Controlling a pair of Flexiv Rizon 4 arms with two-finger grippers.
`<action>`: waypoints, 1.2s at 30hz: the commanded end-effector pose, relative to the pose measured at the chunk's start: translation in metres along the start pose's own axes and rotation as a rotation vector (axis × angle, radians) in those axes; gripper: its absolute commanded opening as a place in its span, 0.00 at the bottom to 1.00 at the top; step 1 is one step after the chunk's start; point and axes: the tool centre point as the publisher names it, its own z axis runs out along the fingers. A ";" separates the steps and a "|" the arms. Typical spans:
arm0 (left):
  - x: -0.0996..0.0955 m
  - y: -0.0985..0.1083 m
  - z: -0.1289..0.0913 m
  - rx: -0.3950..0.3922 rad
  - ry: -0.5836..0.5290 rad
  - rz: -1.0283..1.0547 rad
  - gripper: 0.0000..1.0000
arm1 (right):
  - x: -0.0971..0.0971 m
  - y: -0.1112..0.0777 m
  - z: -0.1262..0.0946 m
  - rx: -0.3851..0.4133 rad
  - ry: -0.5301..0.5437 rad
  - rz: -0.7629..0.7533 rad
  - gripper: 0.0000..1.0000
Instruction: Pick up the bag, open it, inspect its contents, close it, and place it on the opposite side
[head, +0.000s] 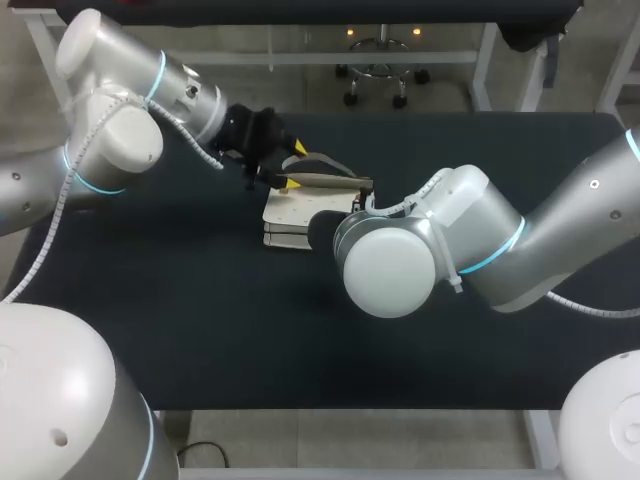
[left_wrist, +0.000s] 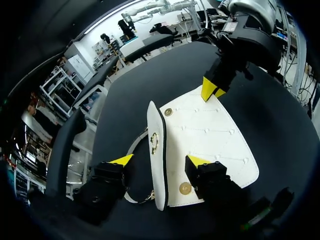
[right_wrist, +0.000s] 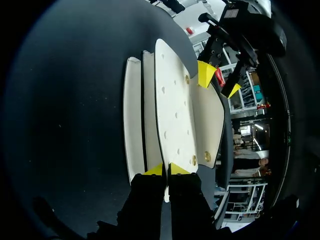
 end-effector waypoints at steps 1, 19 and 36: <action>0.003 0.002 0.006 -0.006 -0.056 -0.005 0.98 | 0.004 -0.004 0.000 -0.045 -0.047 0.000 0.00; -0.015 0.015 0.036 -0.021 -0.036 -0.072 0.62 | 0.004 -0.004 0.000 -0.045 -0.047 0.000 0.00; -0.023 0.024 0.050 -0.041 -0.007 -0.119 0.56 | 0.004 -0.004 0.000 -0.045 -0.047 0.000 0.00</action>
